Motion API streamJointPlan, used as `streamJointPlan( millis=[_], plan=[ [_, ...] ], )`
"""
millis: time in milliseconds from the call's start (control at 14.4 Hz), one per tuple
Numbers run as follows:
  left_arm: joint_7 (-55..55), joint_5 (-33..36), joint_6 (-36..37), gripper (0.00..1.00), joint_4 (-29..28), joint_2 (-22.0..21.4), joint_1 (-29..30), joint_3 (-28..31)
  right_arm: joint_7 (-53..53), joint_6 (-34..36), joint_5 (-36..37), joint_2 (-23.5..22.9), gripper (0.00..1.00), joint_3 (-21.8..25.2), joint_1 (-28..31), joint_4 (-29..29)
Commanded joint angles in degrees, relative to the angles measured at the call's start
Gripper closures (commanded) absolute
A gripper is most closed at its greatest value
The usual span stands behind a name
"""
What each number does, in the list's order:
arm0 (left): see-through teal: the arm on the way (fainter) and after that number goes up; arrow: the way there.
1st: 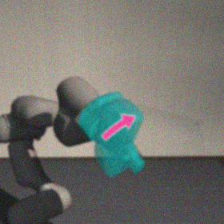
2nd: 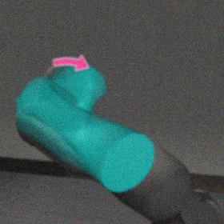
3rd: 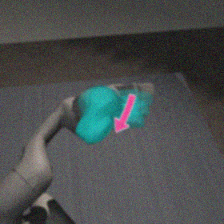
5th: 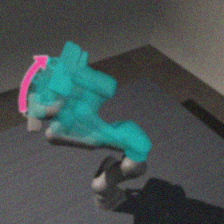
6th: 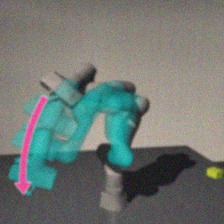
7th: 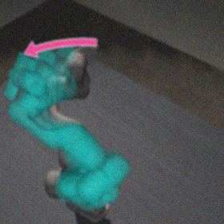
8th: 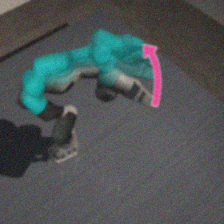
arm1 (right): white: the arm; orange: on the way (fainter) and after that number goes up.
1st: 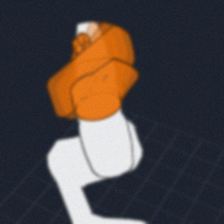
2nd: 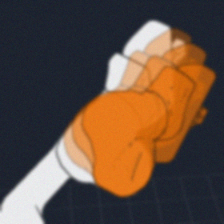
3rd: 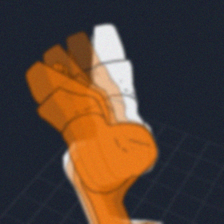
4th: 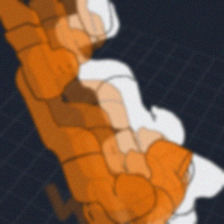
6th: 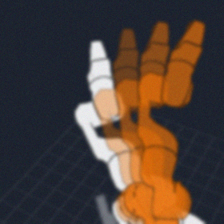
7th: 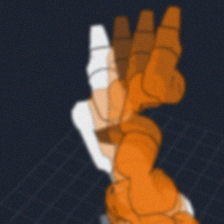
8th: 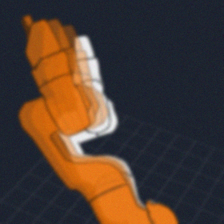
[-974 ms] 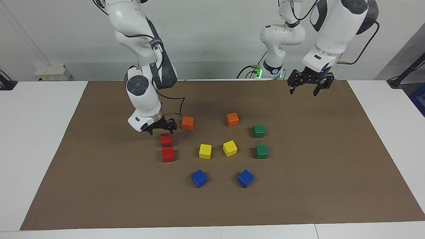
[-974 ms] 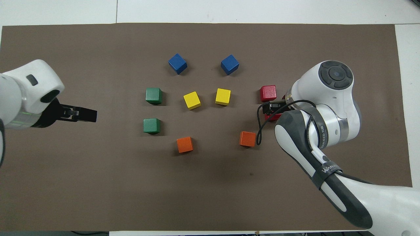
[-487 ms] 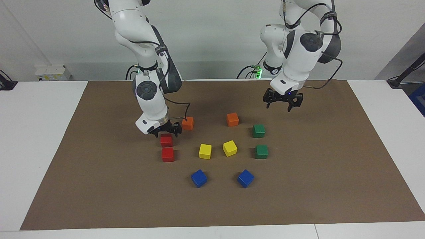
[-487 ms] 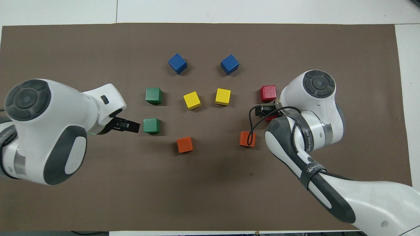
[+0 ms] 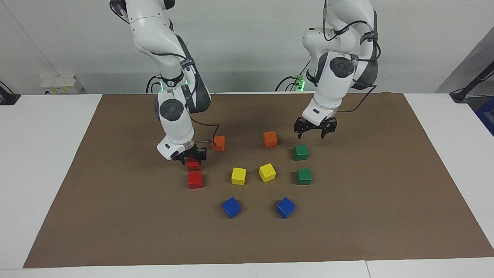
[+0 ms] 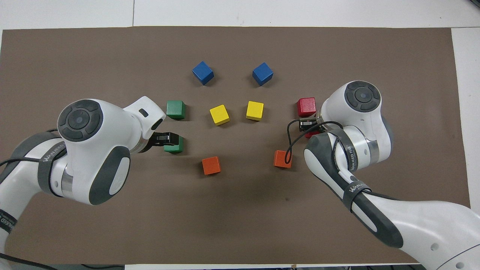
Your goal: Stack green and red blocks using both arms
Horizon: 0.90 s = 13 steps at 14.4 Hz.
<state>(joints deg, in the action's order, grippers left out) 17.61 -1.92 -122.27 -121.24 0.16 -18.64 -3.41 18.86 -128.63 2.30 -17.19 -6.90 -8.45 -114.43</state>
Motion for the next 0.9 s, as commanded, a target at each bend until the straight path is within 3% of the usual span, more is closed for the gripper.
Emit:
streamJointPlan(
  millis=[0, 209, 487, 834],
  plan=[
    [1.37, 0.43, -2.53, 0.0, -1.9, -0.34, -0.95, 0.86, 1.45, 4.32, 0.96, 1.37, 1.0, -0.57, 1.25, 1.74],
    [1.46, 0.43, -5.34, 0.0, -1.99, 2.21, -0.95, 0.86, -1.52, 13.47, 0.96, 1.9, 1.0, -0.22, 3.34, 9.12],
    [2.51, 0.43, -7.28, 0.0, -1.99, 4.06, -0.95, 0.86, -16.98, 9.56, 0.87, 1.81, 1.0, -0.22, 14.05, 8.79],
    [8.48, 0.43, -10.17, 0.0, -2.07, 6.17, -2.36, 0.77, -20.35, 6.46, 0.95, 0.41, 1.0, -0.22, 16.8, 8.52]
  ],
)
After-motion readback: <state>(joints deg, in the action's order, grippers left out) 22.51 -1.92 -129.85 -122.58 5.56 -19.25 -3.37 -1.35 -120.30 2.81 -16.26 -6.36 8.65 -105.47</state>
